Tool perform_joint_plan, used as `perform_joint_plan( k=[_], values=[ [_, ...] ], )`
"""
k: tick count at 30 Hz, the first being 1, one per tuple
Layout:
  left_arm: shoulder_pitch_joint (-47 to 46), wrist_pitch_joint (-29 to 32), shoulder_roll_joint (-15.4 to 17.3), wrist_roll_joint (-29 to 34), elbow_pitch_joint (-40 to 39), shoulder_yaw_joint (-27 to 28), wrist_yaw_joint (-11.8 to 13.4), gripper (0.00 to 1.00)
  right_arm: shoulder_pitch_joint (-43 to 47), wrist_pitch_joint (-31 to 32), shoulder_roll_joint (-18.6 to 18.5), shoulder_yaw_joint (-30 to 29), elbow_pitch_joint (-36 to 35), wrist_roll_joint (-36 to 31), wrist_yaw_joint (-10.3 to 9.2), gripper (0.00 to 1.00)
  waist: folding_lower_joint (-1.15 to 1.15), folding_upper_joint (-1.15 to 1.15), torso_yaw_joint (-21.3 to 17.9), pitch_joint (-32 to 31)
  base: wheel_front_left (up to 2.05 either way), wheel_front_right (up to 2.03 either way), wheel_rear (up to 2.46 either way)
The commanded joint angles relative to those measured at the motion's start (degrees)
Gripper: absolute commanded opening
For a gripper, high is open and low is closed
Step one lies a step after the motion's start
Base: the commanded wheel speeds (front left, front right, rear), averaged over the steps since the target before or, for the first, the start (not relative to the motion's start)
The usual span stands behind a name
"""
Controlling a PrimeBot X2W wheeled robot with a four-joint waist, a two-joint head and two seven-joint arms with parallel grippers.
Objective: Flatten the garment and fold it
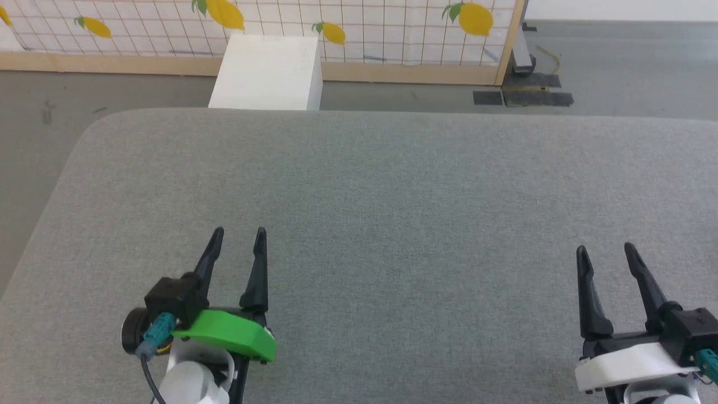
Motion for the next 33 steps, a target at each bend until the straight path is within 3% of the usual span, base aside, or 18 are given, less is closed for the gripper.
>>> perform_joint_plan(
  k=[1, 23, 24, 33],
  values=[
    [1.19, -0.28, -0.30, 0.47, 0.24, 0.13, -0.35, 1.00, 0.91, 0.13, 0.06, 0.14, 0.21, 0.47, -0.10, 1.00, 0.01, 0.00, 0.27, -0.69, 0.00, 0.00, 0.00],
    [4.75, -0.28, -0.45, -0.33, 1.68, -1.25, 0.52, 1.00, 3.24, 0.18, 0.07, -0.11, 3.90, 2.33, -0.10, 1.00, 0.01, 0.00, 1.29, -3.46, 0.00, 0.00, 0.00],
    [3.80, 0.01, -0.20, -0.12, 1.67, -1.29, 0.19, 0.00, 2.91, 0.01, 0.01, -0.08, 3.84, 1.73, 0.00, 0.00, 0.01, 0.00, 1.29, -3.47, 0.00, 0.00, 0.00],
    [3.74, 0.10, -0.20, -0.20, 1.68, -1.52, 0.17, 0.00, 2.91, 0.00, 0.00, -0.09, 3.84, 1.68, 0.00, 0.00, 0.01, 0.00, 1.29, -3.46, 0.00, 0.00, 0.00]
  ],
)
